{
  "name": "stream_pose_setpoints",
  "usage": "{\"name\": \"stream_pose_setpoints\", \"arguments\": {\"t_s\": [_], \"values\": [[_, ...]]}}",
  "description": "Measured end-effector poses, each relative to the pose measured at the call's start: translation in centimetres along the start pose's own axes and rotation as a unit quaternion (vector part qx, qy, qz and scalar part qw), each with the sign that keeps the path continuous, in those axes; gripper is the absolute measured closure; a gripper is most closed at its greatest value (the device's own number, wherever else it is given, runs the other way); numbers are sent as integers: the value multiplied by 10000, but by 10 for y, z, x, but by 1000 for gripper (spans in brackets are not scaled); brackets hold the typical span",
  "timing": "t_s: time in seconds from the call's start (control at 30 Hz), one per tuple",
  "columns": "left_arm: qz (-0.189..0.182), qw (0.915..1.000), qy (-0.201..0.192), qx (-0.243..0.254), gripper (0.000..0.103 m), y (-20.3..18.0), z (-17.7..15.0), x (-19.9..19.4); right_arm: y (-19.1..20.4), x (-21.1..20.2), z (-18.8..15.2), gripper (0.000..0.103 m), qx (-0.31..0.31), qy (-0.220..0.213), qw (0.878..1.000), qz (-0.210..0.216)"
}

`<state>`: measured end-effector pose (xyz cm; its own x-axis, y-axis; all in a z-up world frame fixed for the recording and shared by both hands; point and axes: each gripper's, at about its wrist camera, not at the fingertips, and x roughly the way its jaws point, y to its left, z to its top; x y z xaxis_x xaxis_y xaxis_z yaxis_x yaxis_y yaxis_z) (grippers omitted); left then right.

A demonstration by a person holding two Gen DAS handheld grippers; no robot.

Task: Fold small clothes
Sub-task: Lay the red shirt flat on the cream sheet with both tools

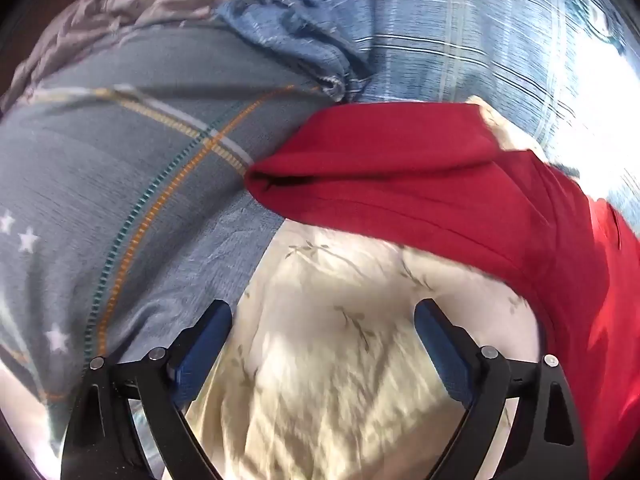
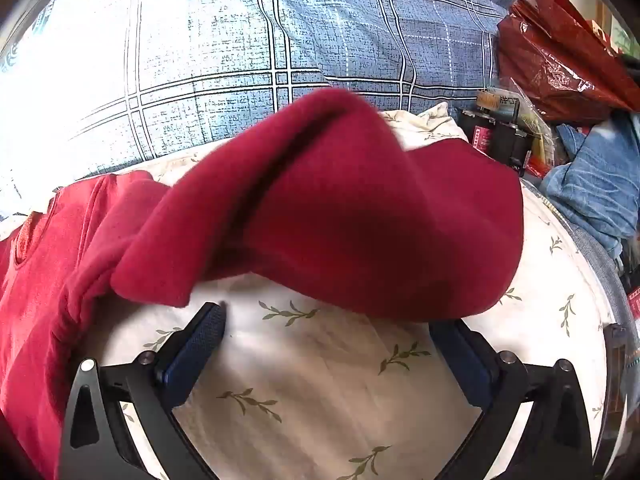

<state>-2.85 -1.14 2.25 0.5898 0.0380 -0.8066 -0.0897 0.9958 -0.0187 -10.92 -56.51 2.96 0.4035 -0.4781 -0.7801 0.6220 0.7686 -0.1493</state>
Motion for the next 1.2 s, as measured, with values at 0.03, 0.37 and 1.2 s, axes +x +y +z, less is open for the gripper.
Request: {"name": "stream_pose_setpoints", "arguments": {"t_s": [0.03, 0.37, 1.2], "values": [[-10, 10000, -39, 4, 11, -5, -5, -10, -1, 3, 2, 0, 0, 4, 10000, 1], [-292, 9980, -426, 374, 11, -29, -33, -89, 2, -11, -8, 0, -87, 211, 9996, 145], [-809, 9933, -463, 689, 11, -85, -43, -135, 117, -184, -78, 0, -1260, -335, 9689, 2104]]}}
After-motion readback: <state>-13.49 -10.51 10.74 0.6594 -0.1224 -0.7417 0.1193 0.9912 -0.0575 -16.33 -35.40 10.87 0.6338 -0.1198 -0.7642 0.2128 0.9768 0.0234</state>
